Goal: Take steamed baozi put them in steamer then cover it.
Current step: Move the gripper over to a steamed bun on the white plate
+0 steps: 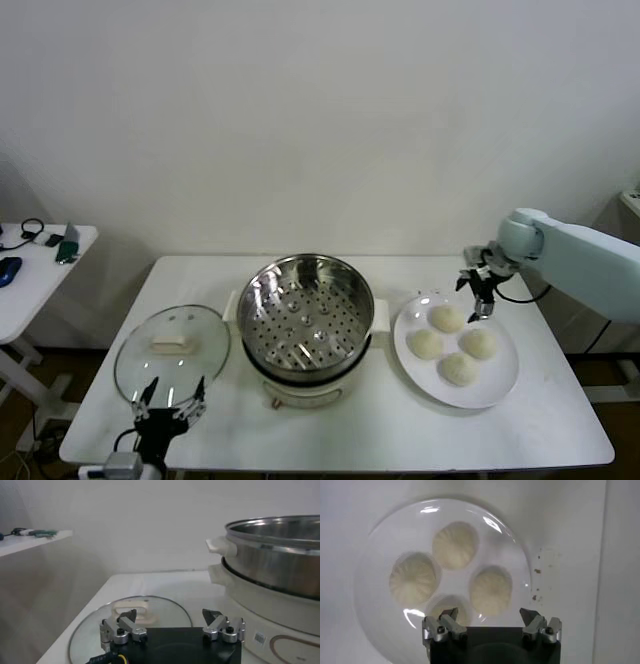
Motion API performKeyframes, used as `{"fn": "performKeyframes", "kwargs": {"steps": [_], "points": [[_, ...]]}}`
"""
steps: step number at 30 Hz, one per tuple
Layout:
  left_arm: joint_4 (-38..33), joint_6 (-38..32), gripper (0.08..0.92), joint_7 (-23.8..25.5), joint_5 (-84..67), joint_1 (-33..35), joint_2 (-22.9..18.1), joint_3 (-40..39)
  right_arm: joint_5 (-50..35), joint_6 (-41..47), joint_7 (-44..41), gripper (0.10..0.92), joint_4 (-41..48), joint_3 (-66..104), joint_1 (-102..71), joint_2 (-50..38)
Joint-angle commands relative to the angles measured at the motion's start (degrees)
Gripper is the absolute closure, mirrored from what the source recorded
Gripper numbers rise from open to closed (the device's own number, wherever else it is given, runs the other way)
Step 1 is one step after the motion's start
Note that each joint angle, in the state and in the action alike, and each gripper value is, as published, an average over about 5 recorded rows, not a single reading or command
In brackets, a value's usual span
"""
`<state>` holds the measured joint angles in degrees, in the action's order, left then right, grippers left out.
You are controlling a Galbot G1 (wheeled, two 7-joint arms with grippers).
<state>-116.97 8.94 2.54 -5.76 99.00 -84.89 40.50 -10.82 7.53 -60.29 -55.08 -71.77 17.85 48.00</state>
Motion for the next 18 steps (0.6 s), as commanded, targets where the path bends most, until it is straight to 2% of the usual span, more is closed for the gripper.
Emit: {"fn": "performKeyframes", "kwargs": {"steps": [1, 18], "points": [[0.14, -0.02, 0.177, 0.05, 0.34, 0.04, -0.14, 0.04, 0.54, -0.10, -0.62, 0.203, 6.69, 1.48, -3.40, 4.88], [1.06, -0.26, 0.177, 0.45, 0.93, -0.15, -0.28, -0.13, 4.16, -1.10, 0.88, 0.206, 12.22, 6.26, -7.91, 7.13]]}}
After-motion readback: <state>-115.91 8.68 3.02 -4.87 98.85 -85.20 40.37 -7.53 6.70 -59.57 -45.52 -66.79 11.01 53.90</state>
